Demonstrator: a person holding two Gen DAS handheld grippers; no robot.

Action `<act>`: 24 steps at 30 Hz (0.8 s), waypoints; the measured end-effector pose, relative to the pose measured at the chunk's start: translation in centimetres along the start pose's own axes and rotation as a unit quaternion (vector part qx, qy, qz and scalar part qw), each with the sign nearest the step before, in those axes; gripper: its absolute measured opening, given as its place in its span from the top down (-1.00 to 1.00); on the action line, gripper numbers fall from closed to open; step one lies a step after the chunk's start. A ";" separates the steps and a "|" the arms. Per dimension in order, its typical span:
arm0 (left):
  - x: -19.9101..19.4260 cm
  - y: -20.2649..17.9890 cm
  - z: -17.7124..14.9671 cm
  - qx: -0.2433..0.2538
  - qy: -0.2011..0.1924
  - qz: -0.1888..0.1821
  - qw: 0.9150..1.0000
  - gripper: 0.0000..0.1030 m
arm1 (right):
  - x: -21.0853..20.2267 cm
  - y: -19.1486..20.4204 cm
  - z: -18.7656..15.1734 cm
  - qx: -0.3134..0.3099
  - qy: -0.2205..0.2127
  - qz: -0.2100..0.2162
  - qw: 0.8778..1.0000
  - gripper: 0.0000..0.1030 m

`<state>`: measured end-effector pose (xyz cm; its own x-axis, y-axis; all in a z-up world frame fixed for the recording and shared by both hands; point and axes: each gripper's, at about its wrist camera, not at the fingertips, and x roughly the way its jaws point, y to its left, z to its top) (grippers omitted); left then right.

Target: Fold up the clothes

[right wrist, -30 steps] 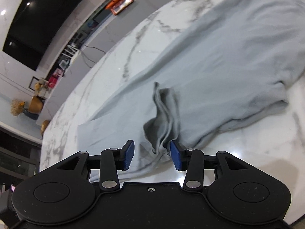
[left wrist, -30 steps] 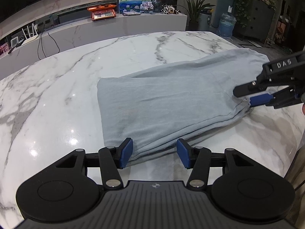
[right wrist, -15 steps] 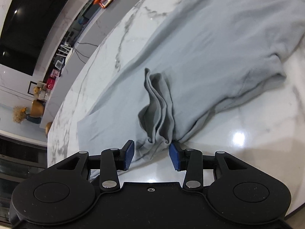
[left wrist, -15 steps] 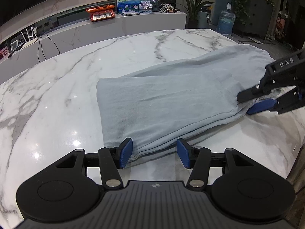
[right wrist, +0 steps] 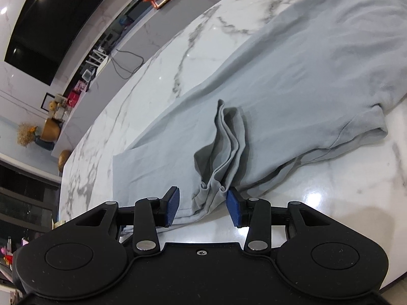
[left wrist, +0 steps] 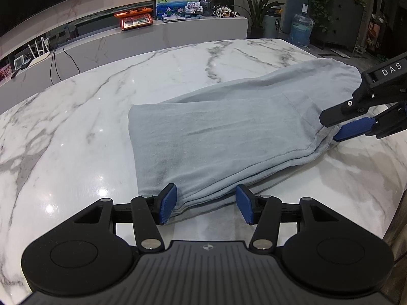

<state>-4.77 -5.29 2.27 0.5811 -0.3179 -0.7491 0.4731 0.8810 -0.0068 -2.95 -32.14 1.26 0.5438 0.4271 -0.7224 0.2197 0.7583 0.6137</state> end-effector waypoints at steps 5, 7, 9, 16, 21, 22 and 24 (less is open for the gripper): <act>0.0 -0.1 0.0 0.000 0.000 0.001 1.000 0.03 | -0.1 -0.1 0.0 -0.006 0.000 -0.004 1.000 0.21; 0.0 -0.1 0.0 0.000 0.001 0.001 1.000 0.03 | 0.2 -0.2 0.3 -0.004 -0.009 -0.025 1.000 0.21; 0.0 -0.1 0.0 0.000 0.000 0.001 1.000 0.03 | 0.7 -0.7 0.5 0.009 -0.009 -0.029 1.000 0.21; 0.1 -0.1 0.0 0.001 -0.002 0.001 1.000 0.03 | 1.8 0.1 0.3 -0.011 -0.012 -0.019 1.000 0.20; 0.0 0.2 -0.2 0.000 -0.009 -0.003 1.000 0.03 | 1.7 0.7 0.2 -0.038 -0.026 -0.025 0.999 0.75; 0.0 0.2 -0.3 -0.002 -0.012 -0.005 1.000 0.03 | 1.7 0.9 0.2 -0.044 -0.029 -0.027 0.998 0.75; -0.3 0.6 -0.3 -0.011 -0.017 -0.013 1.000 0.03 | 1.6 1.1 0.2 -0.055 -0.035 -0.030 0.997 0.79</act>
<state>-4.90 -4.55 2.31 0.5912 -0.3513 -0.7260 0.4736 0.8798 -0.0400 -1.67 -30.71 0.80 0.5892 0.3468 -0.7297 0.1648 0.8326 0.5288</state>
